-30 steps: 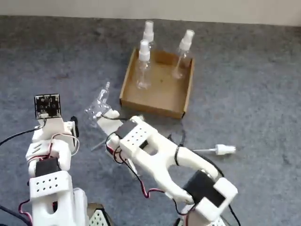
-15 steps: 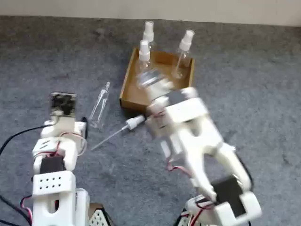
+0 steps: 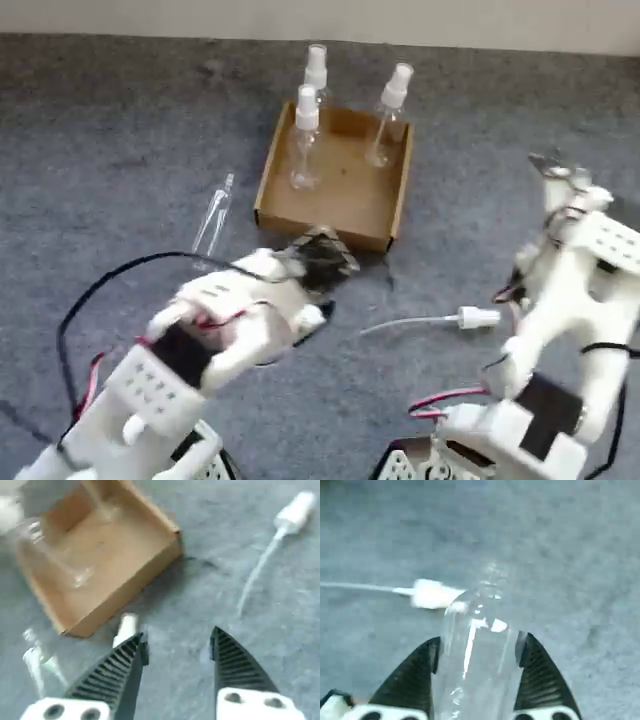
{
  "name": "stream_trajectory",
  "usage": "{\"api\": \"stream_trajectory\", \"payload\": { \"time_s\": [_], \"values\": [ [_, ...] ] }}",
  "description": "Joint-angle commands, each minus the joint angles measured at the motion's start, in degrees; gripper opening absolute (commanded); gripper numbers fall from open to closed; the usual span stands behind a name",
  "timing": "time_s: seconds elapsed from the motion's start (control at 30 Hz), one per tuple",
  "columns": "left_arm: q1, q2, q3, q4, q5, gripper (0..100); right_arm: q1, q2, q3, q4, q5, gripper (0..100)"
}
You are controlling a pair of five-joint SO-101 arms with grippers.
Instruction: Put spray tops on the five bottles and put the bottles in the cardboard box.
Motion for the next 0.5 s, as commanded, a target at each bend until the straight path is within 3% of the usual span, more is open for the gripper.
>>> {"api": "stream_trajectory", "payload": {
  "time_s": [0.0, 0.17, 0.47],
  "values": [
    [5.7, 13.8, -9.4, 0.1, -0.5, 16, 7.3, 2.8, -3.1, -8.0, 1.2, 0.4],
    [11.3, 35.6, -25.8, 0.1, -0.7, 16, 13.3, 6.6, -3.1, -15.9, 2.7, 0.4],
    [17.8, 69.8, -57.5, 0.5, -5.0, 16, 18.4, 11.6, -3.0, -19.8, 5.6, 0.4]
  ]
}}
